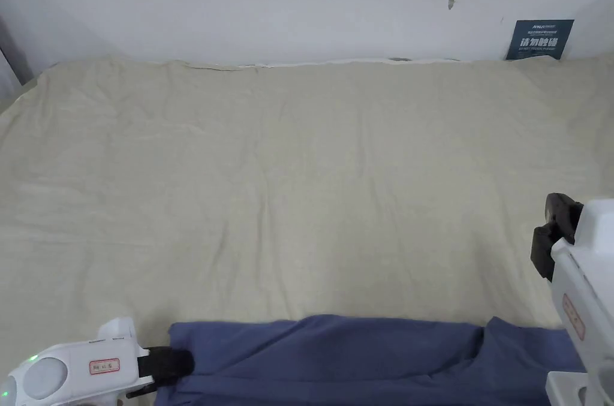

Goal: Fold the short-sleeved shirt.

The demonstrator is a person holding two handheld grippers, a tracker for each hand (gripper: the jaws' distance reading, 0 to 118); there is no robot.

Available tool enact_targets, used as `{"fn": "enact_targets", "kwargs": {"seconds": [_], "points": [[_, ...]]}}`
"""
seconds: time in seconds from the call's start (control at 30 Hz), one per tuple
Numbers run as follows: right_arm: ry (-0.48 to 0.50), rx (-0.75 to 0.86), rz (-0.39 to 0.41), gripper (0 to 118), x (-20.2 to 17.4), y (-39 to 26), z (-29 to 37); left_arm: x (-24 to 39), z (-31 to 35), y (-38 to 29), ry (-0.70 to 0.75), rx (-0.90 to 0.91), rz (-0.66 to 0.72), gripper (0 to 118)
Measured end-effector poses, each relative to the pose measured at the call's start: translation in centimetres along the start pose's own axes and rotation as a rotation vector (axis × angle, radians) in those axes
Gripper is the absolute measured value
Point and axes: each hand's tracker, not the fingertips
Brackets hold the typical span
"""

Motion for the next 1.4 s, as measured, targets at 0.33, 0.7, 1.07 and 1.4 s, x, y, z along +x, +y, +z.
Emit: {"fn": "enact_targets", "kwargs": {"seconds": [0.33,0.7,1.07,1.4], "points": [[0.020,0.046,-0.029,1,1.0,1.0,0.6,0.7,7.5,2.7,0.086,0.100,-0.039,5],[0.036,0.061,-0.033,1,2.2,0.7,1.6,6.8,7.2,0.9,0.065,0.052,-0.162,5],[0.016,0.058,-0.047,1,4.5,0.1,2.9,19.9,-3.8,-2.3,-0.094,-0.113,-0.331,5],[-0.030,0.050,-0.051,1,7.0,-0.1,3.6,26.2,-10.9,-6.2,-0.037,-0.204,-0.422,9]]}}
